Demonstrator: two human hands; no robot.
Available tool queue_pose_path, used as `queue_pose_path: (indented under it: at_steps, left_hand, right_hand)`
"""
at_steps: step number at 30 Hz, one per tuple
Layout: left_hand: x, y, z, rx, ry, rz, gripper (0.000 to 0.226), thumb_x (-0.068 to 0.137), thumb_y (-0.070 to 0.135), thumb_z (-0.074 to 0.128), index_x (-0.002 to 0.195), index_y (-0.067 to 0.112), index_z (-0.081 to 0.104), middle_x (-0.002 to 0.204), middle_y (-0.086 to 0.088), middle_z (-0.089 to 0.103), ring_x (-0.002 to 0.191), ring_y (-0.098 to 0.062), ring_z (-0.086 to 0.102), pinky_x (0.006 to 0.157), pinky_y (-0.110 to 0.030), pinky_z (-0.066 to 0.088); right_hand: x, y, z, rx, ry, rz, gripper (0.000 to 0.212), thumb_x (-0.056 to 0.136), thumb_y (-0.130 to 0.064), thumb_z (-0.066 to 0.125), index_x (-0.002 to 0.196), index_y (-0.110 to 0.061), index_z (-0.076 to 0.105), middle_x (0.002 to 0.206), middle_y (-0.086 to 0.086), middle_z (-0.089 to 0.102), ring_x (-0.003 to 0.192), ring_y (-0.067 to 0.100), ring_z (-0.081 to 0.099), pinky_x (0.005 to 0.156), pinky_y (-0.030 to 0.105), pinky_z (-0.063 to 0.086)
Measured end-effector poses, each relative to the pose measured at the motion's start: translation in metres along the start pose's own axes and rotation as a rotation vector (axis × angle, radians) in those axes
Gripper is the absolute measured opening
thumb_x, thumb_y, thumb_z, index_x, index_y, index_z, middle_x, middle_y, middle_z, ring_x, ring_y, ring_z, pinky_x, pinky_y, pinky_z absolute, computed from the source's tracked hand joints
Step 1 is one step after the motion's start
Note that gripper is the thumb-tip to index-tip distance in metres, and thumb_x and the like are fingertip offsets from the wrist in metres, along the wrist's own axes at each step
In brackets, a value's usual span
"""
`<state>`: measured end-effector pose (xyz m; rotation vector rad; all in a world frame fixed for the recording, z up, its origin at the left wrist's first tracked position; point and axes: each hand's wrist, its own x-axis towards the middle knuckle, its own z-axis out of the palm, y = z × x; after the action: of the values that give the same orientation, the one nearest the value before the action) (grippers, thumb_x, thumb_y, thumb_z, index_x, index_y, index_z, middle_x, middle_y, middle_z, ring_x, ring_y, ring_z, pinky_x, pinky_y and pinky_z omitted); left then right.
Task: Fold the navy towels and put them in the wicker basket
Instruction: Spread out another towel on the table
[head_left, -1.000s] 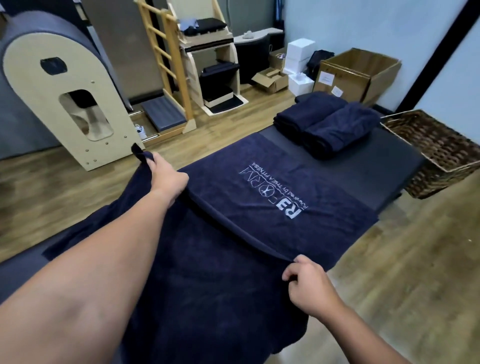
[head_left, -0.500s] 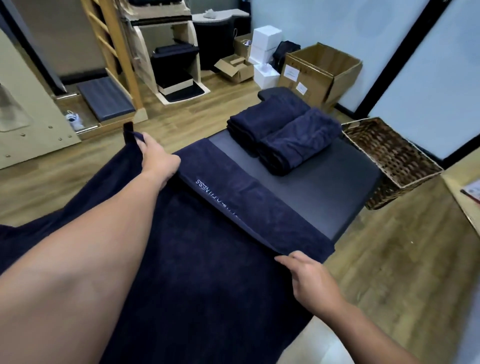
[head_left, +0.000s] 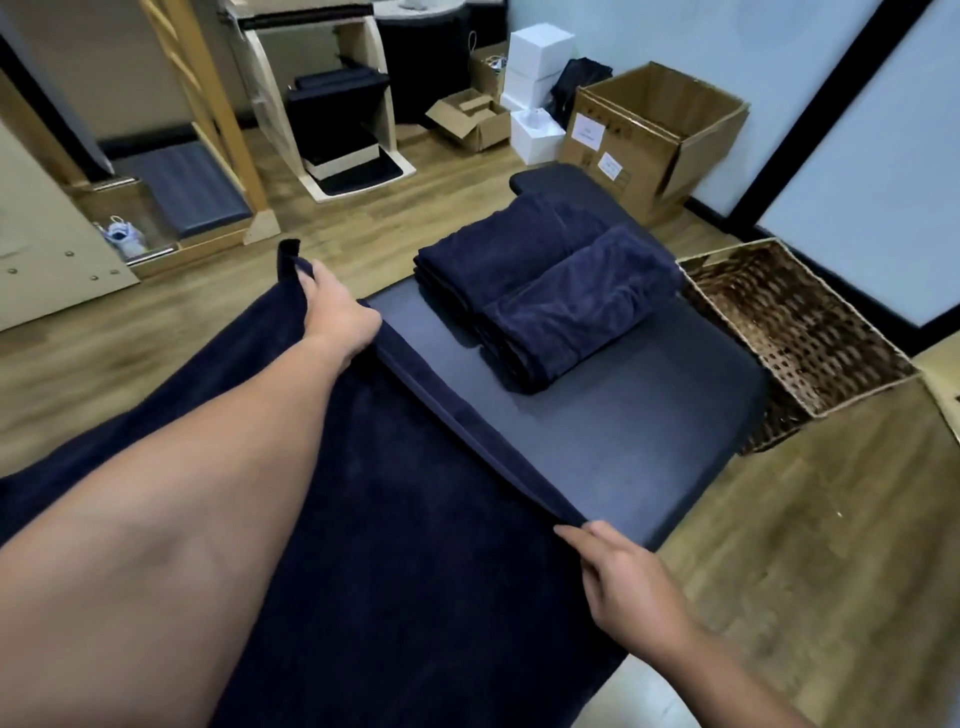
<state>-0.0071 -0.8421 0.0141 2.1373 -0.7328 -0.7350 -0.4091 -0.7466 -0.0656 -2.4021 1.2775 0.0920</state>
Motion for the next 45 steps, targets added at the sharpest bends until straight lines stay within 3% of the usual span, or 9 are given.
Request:
queue_pose_path:
  at_steps: [8, 11, 15, 19, 23, 29, 33, 40, 45]
  left_hand:
    - [0.008, -0.016, 0.059, -0.003, -0.169, -0.03, 0.105, 0.087, -0.007, 0.057, 0.161, 0.032, -0.006, 0.165, 0.009, -0.028, 0.142, -0.022, 0.033, 0.061, -0.025, 0.047]
    - [-0.011, -0.039, 0.068, 0.106, -0.353, 0.03, 0.098, 0.086, -0.01, 0.057, 0.161, 0.035, 0.013, 0.166, 0.009, -0.022, 0.15, -0.02, 0.025, 0.089, -0.031, 0.053]
    - [-0.055, -0.078, 0.066, 0.458, -0.363, 0.204, 0.066, 0.087, -0.007, 0.052, 0.15, 0.014, 0.048, 0.168, -0.002, 0.018, 0.153, -0.022, 0.022, 0.119, -0.023, 0.02]
    - [-0.119, -0.13, 0.047, 0.585, -0.331, 0.212, 0.063, 0.09, 0.002, 0.051, 0.151, 0.016, 0.044, 0.166, -0.002, 0.026, 0.152, -0.019, 0.025, 0.125, -0.033, 0.02]
    - [-0.2, -0.186, 0.02, 0.687, -0.207, 0.105, 0.065, 0.095, 0.007, 0.046, 0.157, 0.021, 0.032, 0.169, 0.007, 0.01, 0.155, -0.012, 0.007, 0.126, -0.04, 0.007]
    - [-0.318, -0.249, -0.013, 0.681, 0.09, -0.131, 0.054, 0.095, 0.016, 0.059, 0.148, 0.015, 0.048, 0.165, -0.004, 0.026, 0.152, -0.022, 0.025, 0.122, -0.047, 0.022]
    - [-0.373, -0.291, -0.039, 0.698, 0.334, -0.35, 0.056, 0.07, 0.004, 0.077, 0.124, 0.002, 0.064, 0.141, -0.028, 0.051, 0.124, -0.046, 0.055, 0.093, -0.058, 0.053]
    - [-0.419, -0.303, -0.065, 0.343, 0.605, -0.807, 0.028, 0.092, 0.007, 0.048, 0.12, 0.001, 0.05, 0.123, -0.023, 0.049, 0.105, -0.049, 0.054, 0.084, -0.053, 0.047]
    - [-0.441, -0.326, -0.073, 0.151, 0.571, -0.631, 0.013, 0.091, 0.016, 0.058, 0.081, 0.022, 0.051, 0.088, -0.005, 0.064, 0.088, -0.031, 0.059, 0.076, -0.036, 0.044]
  right_hand:
    - [0.025, 0.033, 0.012, -0.118, 0.074, 0.027, 0.055, 0.073, -0.004, 0.068, 0.124, -0.024, 0.065, 0.1, -0.01, 0.049, 0.074, 0.022, 0.058, 0.059, 0.032, 0.051]
    - [0.026, 0.025, 0.015, -0.187, 0.193, -0.097, 0.064, 0.055, 0.001, 0.073, 0.116, -0.017, 0.072, 0.093, -0.002, 0.052, 0.074, 0.024, 0.049, 0.059, 0.035, 0.05]
    - [0.039, -0.017, 0.017, -0.167, -0.007, -0.325, 0.058, 0.07, -0.021, 0.07, 0.127, -0.021, 0.063, 0.114, 0.002, 0.051, 0.09, 0.025, 0.058, 0.069, 0.036, 0.055]
    - [0.056, -0.069, 0.014, -0.251, -0.339, -0.208, 0.088, 0.088, -0.064, 0.051, 0.158, -0.027, 0.012, 0.16, 0.011, 0.008, 0.138, 0.041, 0.024, 0.102, 0.058, 0.039]
    - [0.065, -0.104, 0.02, -0.337, -0.51, -0.054, 0.116, 0.082, -0.076, 0.055, 0.157, -0.027, -0.018, 0.162, 0.02, -0.02, 0.146, 0.052, -0.003, 0.107, 0.071, 0.026]
    - [0.034, -0.148, 0.041, -0.465, -0.509, -0.393, 0.1, 0.09, -0.024, 0.06, 0.158, -0.03, -0.014, 0.162, 0.016, -0.027, 0.148, 0.049, -0.019, 0.111, 0.072, 0.019]
    - [-0.011, -0.18, 0.063, -0.468, -0.54, -0.68, 0.092, 0.095, -0.043, 0.059, 0.159, -0.033, -0.007, 0.165, 0.013, -0.021, 0.149, 0.047, -0.015, 0.114, 0.07, 0.014]
    - [-0.041, -0.207, 0.094, -0.52, -0.659, -0.518, 0.118, 0.086, -0.052, 0.072, 0.151, -0.045, -0.026, 0.157, 0.008, -0.042, 0.144, 0.049, -0.03, 0.107, 0.078, 0.013]
    - [-0.041, -0.221, 0.095, -0.529, -0.699, -0.44, 0.125, 0.083, -0.045, 0.078, 0.149, -0.049, -0.028, 0.156, 0.007, -0.044, 0.145, 0.048, -0.03, 0.106, 0.08, 0.014]
